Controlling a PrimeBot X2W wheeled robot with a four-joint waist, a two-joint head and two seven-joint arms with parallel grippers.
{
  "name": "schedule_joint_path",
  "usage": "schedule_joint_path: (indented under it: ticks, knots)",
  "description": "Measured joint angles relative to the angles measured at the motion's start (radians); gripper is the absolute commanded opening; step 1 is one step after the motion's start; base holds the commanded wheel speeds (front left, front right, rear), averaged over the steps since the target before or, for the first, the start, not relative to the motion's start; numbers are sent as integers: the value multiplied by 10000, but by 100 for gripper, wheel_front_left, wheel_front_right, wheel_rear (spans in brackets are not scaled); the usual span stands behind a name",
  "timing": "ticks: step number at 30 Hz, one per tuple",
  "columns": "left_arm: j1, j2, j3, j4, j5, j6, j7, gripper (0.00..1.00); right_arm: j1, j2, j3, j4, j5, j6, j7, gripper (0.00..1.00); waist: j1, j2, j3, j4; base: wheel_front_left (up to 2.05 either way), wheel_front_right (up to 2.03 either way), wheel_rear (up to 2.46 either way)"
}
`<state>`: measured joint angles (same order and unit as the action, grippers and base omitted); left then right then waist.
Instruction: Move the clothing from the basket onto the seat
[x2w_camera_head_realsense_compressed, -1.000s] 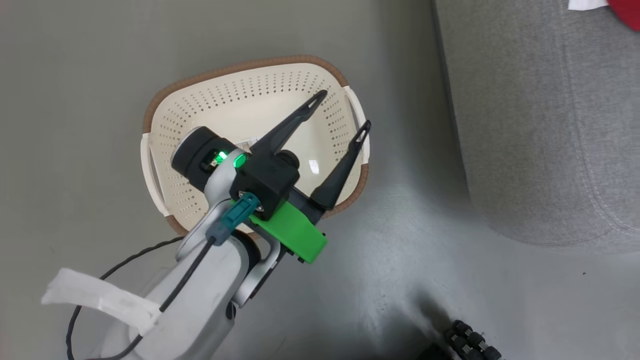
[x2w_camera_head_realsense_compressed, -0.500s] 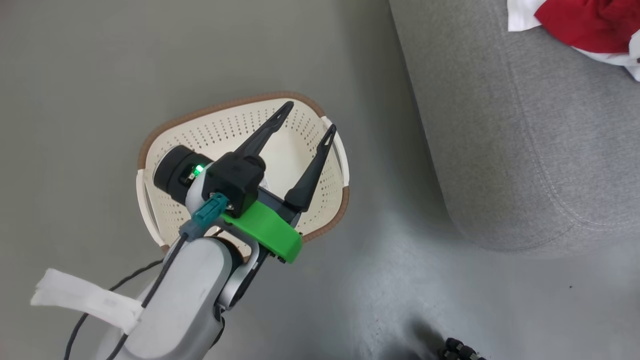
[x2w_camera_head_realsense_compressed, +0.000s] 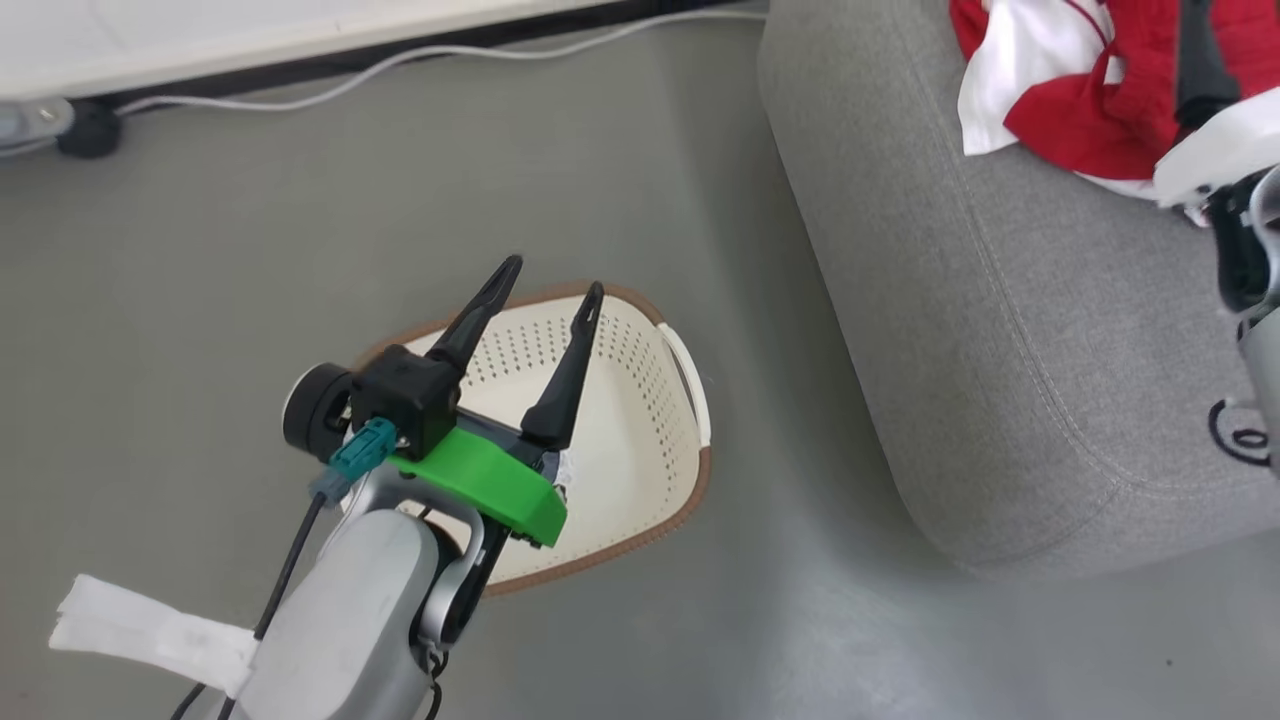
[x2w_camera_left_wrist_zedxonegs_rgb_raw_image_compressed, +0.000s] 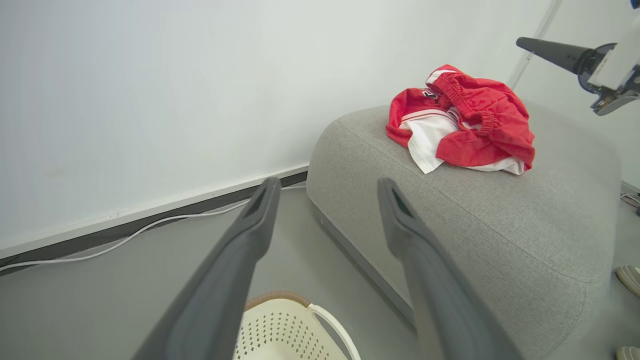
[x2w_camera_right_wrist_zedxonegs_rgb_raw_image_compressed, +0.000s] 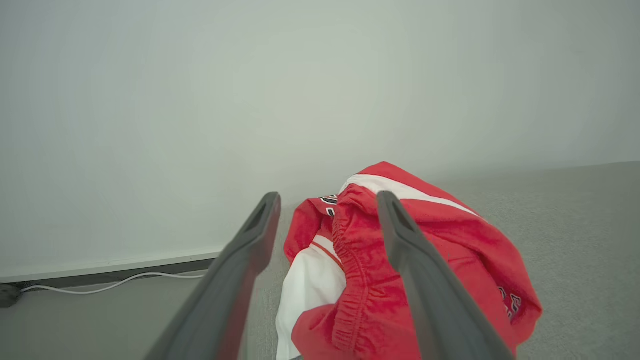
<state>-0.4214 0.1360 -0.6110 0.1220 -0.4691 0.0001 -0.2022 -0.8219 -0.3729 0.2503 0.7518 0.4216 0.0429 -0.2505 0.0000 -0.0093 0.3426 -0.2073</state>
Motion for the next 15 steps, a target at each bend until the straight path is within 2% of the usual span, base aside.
schedule_joint_path:
  ticks: [3, 15]
  knots:
    - [252, -23, 169, 245, -119, 23, -105, 100, 370, 219, -6, -157, 13, 12, 0, 100, 0, 0, -400, 152, 0, 0, 0]
    - [1454, -33, 1037, 1012, -627, 575, -345, 100, 2276, 1152, 119, -895, 105, 100, -12, 100, -1, 0, -1980, 1009, 0, 0, 0]
